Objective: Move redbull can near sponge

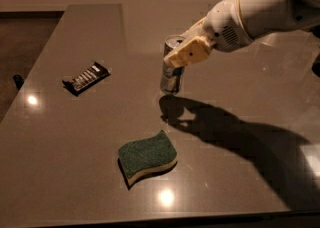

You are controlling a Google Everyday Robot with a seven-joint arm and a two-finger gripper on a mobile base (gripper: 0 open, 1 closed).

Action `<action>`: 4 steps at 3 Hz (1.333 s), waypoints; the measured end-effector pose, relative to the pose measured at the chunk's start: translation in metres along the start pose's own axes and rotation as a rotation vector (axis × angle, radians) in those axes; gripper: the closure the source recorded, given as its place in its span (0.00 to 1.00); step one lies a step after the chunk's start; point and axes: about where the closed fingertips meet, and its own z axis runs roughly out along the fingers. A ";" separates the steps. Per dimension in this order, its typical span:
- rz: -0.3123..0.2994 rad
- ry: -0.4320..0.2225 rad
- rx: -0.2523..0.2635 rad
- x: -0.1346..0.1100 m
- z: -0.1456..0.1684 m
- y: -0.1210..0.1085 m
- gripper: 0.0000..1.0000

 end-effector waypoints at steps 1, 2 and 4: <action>-0.018 0.012 -0.039 0.016 0.000 0.025 1.00; -0.045 0.020 -0.060 0.024 0.000 0.043 1.00; -0.087 0.046 -0.086 0.036 0.000 0.063 0.60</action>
Offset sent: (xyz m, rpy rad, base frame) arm -0.0633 0.0035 -0.0344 -0.0367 0.0099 0.1044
